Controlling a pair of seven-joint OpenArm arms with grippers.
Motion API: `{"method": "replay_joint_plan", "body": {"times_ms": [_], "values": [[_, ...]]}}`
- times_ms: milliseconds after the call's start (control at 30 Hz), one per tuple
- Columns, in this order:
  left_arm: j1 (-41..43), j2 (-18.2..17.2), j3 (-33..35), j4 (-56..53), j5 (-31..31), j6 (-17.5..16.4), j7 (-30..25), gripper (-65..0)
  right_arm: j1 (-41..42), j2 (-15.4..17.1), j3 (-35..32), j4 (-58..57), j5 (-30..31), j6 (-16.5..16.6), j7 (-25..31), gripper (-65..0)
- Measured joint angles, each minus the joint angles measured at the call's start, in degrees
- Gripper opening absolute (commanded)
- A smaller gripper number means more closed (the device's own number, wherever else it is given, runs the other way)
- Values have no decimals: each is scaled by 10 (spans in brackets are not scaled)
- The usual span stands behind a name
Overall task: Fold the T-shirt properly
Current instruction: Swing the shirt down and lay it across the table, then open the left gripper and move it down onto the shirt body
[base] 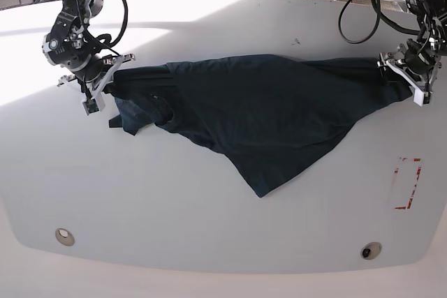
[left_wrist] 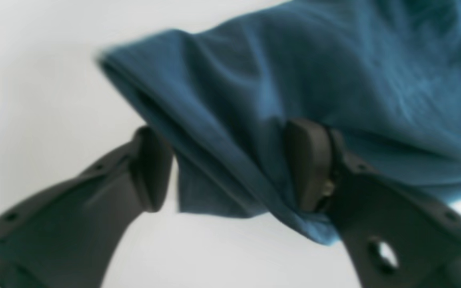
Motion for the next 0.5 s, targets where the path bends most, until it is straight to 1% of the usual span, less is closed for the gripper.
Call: {"method": "replay_joint_plan", "body": {"times_ms": [33,133,167,200,233,267,367,400,433,500], "values": [[0,0,-2,-4,0,0,3,-210,0,0,0,2,0,0,0,-650],[2,1,-2,-3,0,-1,34,-208,0,-1,-1,9,0,0,0,-650],[2,2,-2,-2,0,-8,49,-210,0,-1,-1,12,0,0,1,-650],[3,3,-2,6,0,-22,63,-210,0,-2,-1,13,0,0,1,-650],[3,4,-2,16,4,-28,74,-210,1,-3,-1,14,-1,0,0,-650],[4,5,-2,24,2,-55,86,-210,1,-5,-1,14,-3,0,0,-650],[4,7,-2,72,1,-109,109,-210,3,-15,-1,14,-5,0,0,-650],[4,6,-1,87,2,-115,113,-210,4,-20,-2,14,-5,0,-2,-650],[3,7,-1,106,-1,-135,119,-210,5,-21,-3,14,-4,0,-2,-650],[1,10,-2,142,-1,-151,132,-210,9,-22,-4,14,-4,0,-1,-650]]}}
